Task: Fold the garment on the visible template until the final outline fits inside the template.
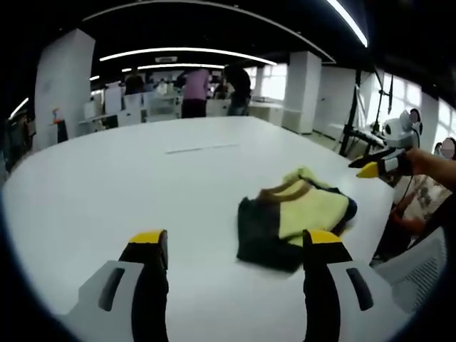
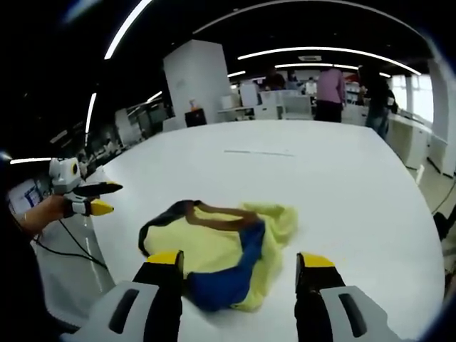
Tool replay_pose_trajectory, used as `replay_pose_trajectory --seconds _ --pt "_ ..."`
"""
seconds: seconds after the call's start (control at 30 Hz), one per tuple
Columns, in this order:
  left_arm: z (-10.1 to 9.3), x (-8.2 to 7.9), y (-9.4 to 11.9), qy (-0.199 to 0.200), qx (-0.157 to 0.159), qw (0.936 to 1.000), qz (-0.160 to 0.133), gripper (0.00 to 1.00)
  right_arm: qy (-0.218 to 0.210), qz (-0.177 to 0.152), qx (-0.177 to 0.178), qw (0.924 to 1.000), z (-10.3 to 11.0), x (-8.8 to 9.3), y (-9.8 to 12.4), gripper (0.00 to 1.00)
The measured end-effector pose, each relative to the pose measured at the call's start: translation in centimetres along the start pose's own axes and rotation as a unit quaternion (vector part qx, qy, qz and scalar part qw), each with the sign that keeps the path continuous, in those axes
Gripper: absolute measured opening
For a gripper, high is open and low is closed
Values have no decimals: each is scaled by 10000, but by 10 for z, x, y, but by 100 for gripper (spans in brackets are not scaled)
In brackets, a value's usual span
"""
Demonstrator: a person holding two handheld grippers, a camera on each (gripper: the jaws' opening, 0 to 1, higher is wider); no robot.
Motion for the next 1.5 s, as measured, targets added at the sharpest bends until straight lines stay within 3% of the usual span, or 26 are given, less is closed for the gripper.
replay_pose_trajectory --seconds 0.6,1.1,1.5 --pt "-3 16 -43 31 412 9986 338 54 -92 489 39 9988 -3 11 -33 29" --pt "-8 43 -71 204 648 9951 718 36 -19 988 204 9949 -7 33 -43 18" --pt "-15 59 -78 199 806 9922 925 20 -154 1072 257 9938 -7 41 -44 7"
Point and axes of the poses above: the point that each gripper's makers call its tool centre point, and the gripper's own axes: y roughly backward along the fingers, z roughly to its left, x roughly out of its underside, the point moved 2 cm from there along y, roughly backward along the fingers
